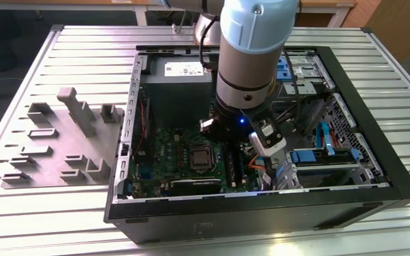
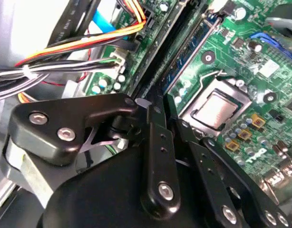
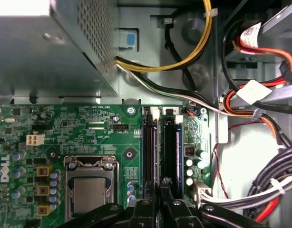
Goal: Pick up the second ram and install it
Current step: 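Insert the second ram into the second slot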
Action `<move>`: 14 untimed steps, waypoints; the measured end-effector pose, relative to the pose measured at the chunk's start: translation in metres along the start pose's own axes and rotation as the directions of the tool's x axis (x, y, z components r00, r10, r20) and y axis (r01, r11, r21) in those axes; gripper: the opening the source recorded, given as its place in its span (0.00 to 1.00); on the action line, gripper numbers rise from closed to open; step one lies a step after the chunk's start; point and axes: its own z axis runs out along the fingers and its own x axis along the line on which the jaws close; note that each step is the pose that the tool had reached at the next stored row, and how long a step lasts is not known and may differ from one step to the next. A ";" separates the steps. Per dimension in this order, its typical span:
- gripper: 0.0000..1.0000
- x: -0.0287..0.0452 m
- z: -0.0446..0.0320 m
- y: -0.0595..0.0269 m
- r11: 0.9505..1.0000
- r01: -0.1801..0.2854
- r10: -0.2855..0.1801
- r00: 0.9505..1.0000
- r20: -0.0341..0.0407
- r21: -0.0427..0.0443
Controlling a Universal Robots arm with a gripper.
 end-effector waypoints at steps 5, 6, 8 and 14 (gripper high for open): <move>0.19 -0.0005 -0.0165 0.0009 1.000 0.000 0.000 1.000 0.000 0.000; 0.19 -0.0006 -0.0194 0.0011 1.000 0.000 0.000 1.000 0.000 0.000; 0.19 -0.0008 -0.0239 0.0013 1.000 0.000 0.000 1.000 0.000 0.000; 0.19 -0.0008 -0.0245 0.0013 1.000 0.000 0.000 1.000 0.000 0.000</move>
